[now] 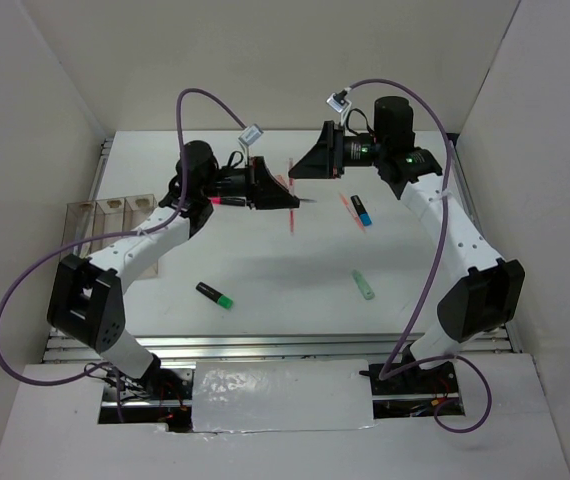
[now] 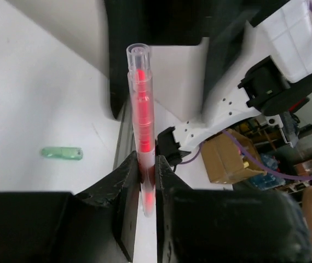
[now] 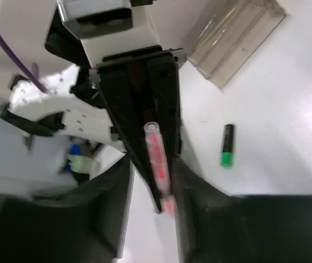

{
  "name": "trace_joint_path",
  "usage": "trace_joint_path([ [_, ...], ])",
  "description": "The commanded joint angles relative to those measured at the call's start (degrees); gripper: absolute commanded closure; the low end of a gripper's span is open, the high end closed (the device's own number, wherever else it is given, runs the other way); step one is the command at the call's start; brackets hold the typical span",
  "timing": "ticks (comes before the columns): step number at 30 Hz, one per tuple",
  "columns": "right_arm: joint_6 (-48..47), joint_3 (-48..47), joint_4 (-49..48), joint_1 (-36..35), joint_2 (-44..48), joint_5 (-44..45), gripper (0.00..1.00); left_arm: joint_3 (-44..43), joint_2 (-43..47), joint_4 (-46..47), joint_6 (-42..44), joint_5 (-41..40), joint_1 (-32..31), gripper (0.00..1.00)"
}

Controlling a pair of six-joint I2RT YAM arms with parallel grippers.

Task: Sort the stationery into containers
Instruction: Place the pen in the storage box.

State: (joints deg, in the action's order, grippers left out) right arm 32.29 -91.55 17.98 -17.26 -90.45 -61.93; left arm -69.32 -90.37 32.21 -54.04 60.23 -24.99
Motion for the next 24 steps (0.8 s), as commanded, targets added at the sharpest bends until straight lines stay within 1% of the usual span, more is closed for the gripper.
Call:
trace_joint_path([
  [1,-0.65,-1.18,-0.68,1.34,0.89,0.84,0.39,-3.89,2.56,-9.32,8.67,0.68,2.56,0.90],
  [2,-1.44,-1.09,-0.66,2.04,0.98,1.20,0.32,-4.24,3.26,-13.27,10.95,0.51,3.97,0.93],
  [3,-3.53,-1.35,1.51,2.75,1.07,1.81,0.27,-4.85,4.83,-21.14,15.33,-0.10,8.16,0.97],
  [4,-5.03,-1.61,2.75,3.36,0.98,2.60,0.19,-5.21,5.37,-25.31,17.46,-0.11,10.64,0.99],
  [5,-6.96,-2.14,6.68,4.59,0.72,5.13,0.17,-6.17,5.73,-30.22,20.52,-0.11,13.89,1.00],
  [6,-9.16,-2.84,9.16,4.86,0.46,6.63,0.16,-10.36,4.86,-46.02,30.04,-0.54,20.53,1.00],
  [7,-15.36,-5.46,12.05,4.95,-0.85,8.74,0.14,-13.79,3.63,-56.10,36.22,-4.20,23.73,1.00],
  [8,-18.46,-7.14,18.52,4.60,-1.82,13.63,0.14,-17.74,-0.30,-65.42,48.03,-7.29,27.59,1.00],
  [9,-21.45,-10.02,21.28,4.16,-4.01,16.03,0.14,-25.35,-2.51,-81.00,53.29,-14.02,33.63,1.00],
  [10,-26.18,-11.27,25.75,3.64,-4.98,18.66,0.14,-28.56,-4.62,-86.64,58.91,-17.65,36.48,1.00],
  [11,-28.06,-12.07,27.44,2.68,-5.86,23.56,0.14,-32.77,-8.38,-90.27,64.88,-22.04,41.90,1.00],
  [12,-29.47,-13.29,28.68,2.06,-7.70,25.79,0.14,-33.85,-9.81,-94.65,67.11,-26.17,45.18,1.00],
  [13,-31.48,-13.57,30.43,1.88,-8.50,27.29,0.14,-33.78,-10.61,-94.43,68.27,-33.17,47.91,1.00],
  [14,-31.59,-13.83,31.15,1.27,-9.38,29.91,0.14,-33.43,-12.10,-94.00,70.45,-37.94,52.02,1.00],
  [15,-33.77,-13.92,31.59,1.17,-10.61,31.07,0.14,-32.55,-13.50,-92.78,72.74,-46.08,53.89,1.00],
  [16,-33.79,-13.75,31.42,1.09,-11.05,31.95,0.14,-32.55,-13.52,-92.24,72.76,-48.43,55.39,1.00],
  [17,-34.31,-13.48,31.33,1.00,-11.49,32.40,0.14,-32.72,-15.26,-92.50,74.76,-50.62,57.93,1.00],
  [20,-34.23,-13.13,31.15,1.00,-12.81,32.23,0.15,-33.24,-17.90,-92.06,76.53,-53.27,61.28,0.98],
  [21,-34.31,-13.65,31.24,0.82,-13.51,31.62,0.16,-33.16,-18.35,-91.97,76.80,-53.98,61.47,0.94],
  [24,-34.58,-14.89,32.38,0.38,-14.84,31.87,0.16,-31.41,-18.88,-90.04,77.77,-56.79,61.47,0.89],
])
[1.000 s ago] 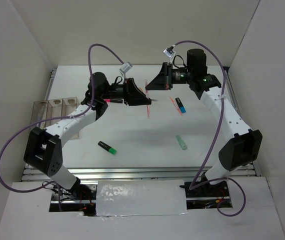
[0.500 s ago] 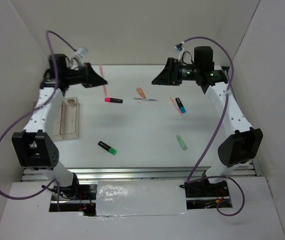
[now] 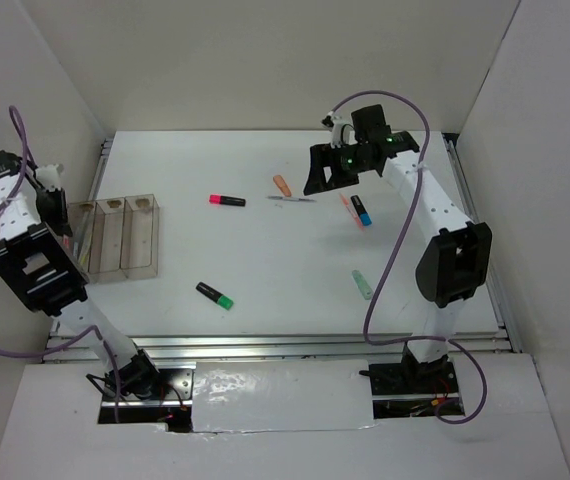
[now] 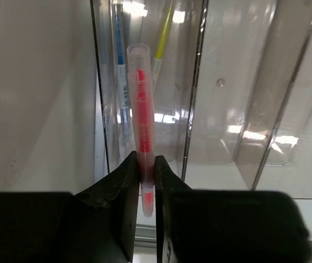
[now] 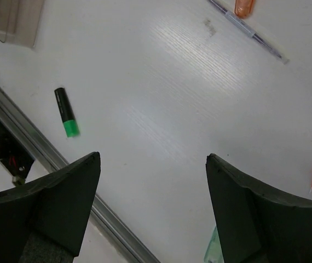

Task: Sort the stationery into containers
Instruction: Place the pen in the storage box.

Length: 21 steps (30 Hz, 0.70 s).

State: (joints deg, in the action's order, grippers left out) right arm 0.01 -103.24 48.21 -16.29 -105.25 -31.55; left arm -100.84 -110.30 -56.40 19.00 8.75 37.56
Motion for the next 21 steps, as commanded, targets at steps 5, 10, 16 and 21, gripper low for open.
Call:
trace_joint_path([
  [5,-2.47,-3.11,2.07,-1.11,-1.09,4.65,0.16,2.84,-0.79,1.55,4.73,-7.08,-1.44,0.86],
  [10,-4.14,-3.98,2.42,-1.20,-2.94,9.22,0.15,1.97,-3.77,2.26,4.02,-7.17,-1.61,0.71],
  [16,-11.77,-7.67,3.90,-2.07,-8.12,15.63,0.26,-0.76,-4.92,0.07,3.85,-3.22,-2.58,0.53],
  [21,-20.82,-14.87,5.49,-2.25,-16.29,17.41,0.30,-3.92,-3.52,-2.92,5.95,3.27,-4.34,0.45],
])
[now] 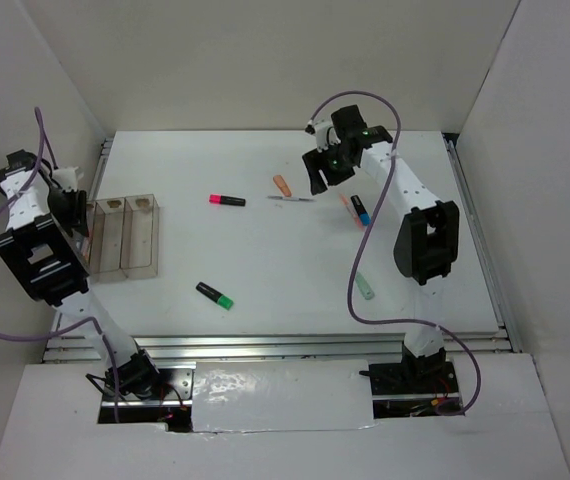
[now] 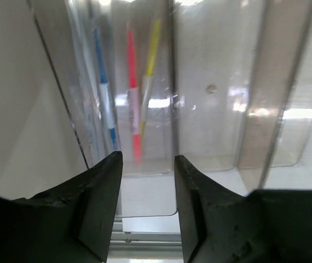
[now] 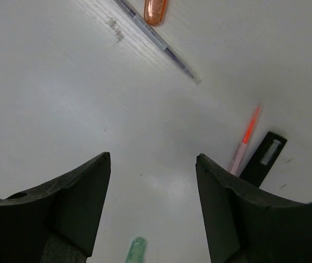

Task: Sort the stationery into containers
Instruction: Place the pen in the storage box, then pick up the pen from the center of the board.

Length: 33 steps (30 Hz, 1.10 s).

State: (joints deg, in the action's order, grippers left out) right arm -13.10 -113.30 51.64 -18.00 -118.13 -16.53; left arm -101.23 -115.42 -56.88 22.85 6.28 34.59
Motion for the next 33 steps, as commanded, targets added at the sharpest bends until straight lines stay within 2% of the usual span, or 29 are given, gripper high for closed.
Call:
trace_joint_path([
  [1,-8.60,-5.61,2.41,-0.89,-4.47,2.12,0.30,-4.23,2.55,-2.79,2.37,6.63,-1.54,0.44],
  [9,-12.21,-9.40,-1.36,-2.57,-13.09,2.74,0.24,-4.33,9.41,-5.95,5.53,22.78,-2.24,0.40],
  [12,-11.86,-9.14,-4.16,-2.92,-14.50,2.47,0.23,-4.24,11.61,-6.66,6.59,26.13,-2.33,0.39],
  [26,-15.72,-13.88,-10.06,-5.91,-21.88,9.59,0.16,-3.27,15.57,-8.16,6.68,28.43,-5.23,0.38],
  [29,-16.51,-14.23,-9.89,-6.17,-22.93,8.19,0.17,-3.71,15.31,-8.59,6.59,28.78,-5.58,0.38],
  [33,-17.39,-16.51,-8.05,-6.43,-24.60,6.60,0.24,-4.94,14.34,-9.91,5.80,29.13,-6.02,0.38],
])
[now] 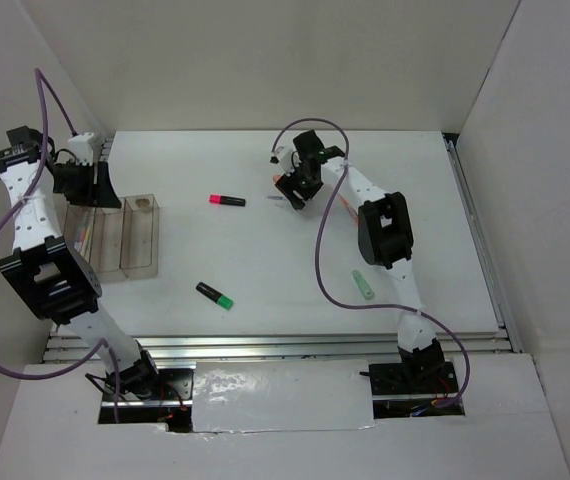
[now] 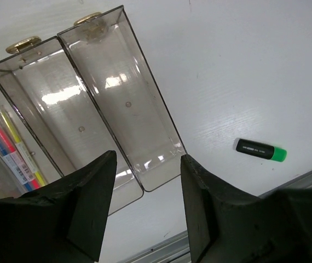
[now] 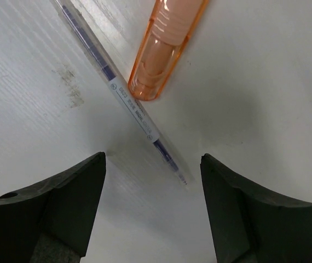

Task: Sort the stationery into containers
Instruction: Pick up the pen from the center of the board.

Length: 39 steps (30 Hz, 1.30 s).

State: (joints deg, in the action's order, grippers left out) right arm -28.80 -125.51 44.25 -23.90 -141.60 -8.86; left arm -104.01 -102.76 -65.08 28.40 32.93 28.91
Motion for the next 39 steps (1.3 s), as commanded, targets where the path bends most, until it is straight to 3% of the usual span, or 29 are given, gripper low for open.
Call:
trace_joint_path([
  [1,-1.88,-4.82,0.56,-0.53,-1.48,-1.50,0.25,-2.95,1.08,-2.67,0.16,2.93,-0.34,0.38],
  [7,-5.04,-6.15,4.00,-1.41,-2.54,-3.62,0.39,-4.10,0.89,-4.44,-0.01,4.07,-0.17,0.38],
  [18,-12.42,-7.47,11.29,-3.78,-4.65,-3.61,0.51,-5.77,0.72,-7.08,0.69,5.31,-0.34,0.38],
  [24,-15.15,-1.77,12.26,-4.84,-1.76,-3.36,0.73,-5.77,1.60,-6.90,0.43,5.83,-0.25,0.38],
  [27,-15.06,-0.44,12.44,-5.45,-0.96,-1.95,0.89,-5.51,2.38,-6.64,-0.10,6.62,-0.25,0.38],
  [28,-14.36,0.26,12.09,-5.63,-0.78,-1.34,0.99,-5.24,2.74,-6.47,-0.02,6.97,-0.17,0.38],
  [32,-12.17,3.87,10.33,-7.21,4.29,2.35,1.00,-1.66,7.55,-4.27,-0.71,13.11,0.53,0.37],
  [33,-11.38,4.66,10.16,-7.30,5.88,1.66,1.00,-0.51,8.88,-3.05,-1.24,17.30,1.15,0.35],
  [34,-10.06,4.92,9.98,-7.21,7.81,0.61,1.00,0.90,10.20,-0.25,-2.20,19.69,1.50,0.24],
  [35,-6.66,5.01,9.28,-7.13,9.66,-1.75,1.00,4.13,12.82,1.08,-4.04,22.07,1.77,0.01],
  [37,-2.95,5.37,8.75,-7.04,15.89,-4.83,1.00,7.83,15.73,6.77,-6.07,30.56,1.77,0.01],
  [39,3.20,7.02,7.09,-6.60,22.20,-10.96,1.00,15.65,20.65,13.80,-13.69,35.69,0.98,0.01],
])
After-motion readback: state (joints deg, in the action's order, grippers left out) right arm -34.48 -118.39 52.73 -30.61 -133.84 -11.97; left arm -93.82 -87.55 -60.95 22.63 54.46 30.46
